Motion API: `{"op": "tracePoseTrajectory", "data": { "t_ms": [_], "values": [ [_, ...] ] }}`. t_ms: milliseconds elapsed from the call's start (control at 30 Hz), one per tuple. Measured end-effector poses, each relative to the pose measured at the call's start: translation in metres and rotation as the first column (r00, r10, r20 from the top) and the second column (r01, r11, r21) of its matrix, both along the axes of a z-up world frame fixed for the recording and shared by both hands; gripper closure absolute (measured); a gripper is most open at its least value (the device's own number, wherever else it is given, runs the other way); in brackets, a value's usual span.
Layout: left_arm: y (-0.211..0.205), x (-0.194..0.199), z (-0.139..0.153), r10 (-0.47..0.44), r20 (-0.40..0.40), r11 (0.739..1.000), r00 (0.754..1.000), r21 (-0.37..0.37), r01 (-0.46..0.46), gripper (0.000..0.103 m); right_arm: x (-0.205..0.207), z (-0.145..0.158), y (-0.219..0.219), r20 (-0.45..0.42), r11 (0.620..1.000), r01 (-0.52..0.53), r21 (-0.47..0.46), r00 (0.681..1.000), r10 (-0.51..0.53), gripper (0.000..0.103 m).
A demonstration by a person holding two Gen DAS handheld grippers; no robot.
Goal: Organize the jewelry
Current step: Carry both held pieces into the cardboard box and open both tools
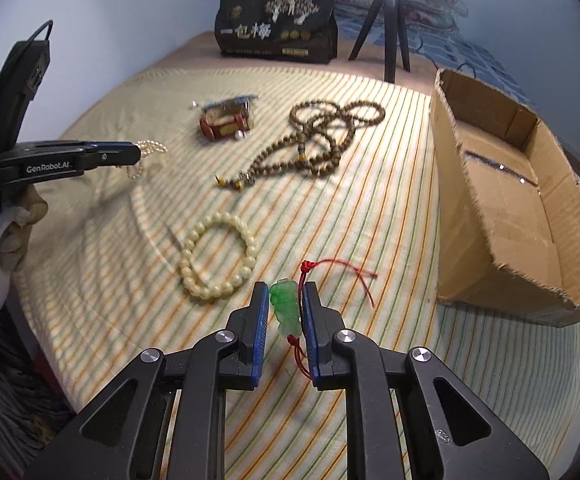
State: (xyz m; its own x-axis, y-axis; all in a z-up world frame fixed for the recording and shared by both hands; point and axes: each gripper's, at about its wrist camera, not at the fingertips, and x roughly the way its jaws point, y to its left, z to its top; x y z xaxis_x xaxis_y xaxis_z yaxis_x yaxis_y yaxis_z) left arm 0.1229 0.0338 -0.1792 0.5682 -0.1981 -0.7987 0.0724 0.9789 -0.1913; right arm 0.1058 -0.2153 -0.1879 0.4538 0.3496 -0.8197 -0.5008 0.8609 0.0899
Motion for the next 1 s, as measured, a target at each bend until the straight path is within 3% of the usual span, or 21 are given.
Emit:
{"op": "tracePoseTrajectory", "data": {
  "t_ms": [567, 1000],
  "values": [
    [-0.033, -0.004, 0.061, -0.062, 0.146, 0.996, 0.987, -0.055, 0.07, 0.093, 0.006, 0.061, -0.037, 0.148, 0.992, 0.099, 0.081, 0.983, -0.11, 0.088],
    [-0.1, 0.038, 0.095, -0.146, 0.216, 0.983, 0.966, -0.077, 0.165, 0.093, 0.039, 0.082, -0.106, 0.193, 0.961, 0.257, 0.107, 0.942, -0.273, 0.088]
  ]
}}
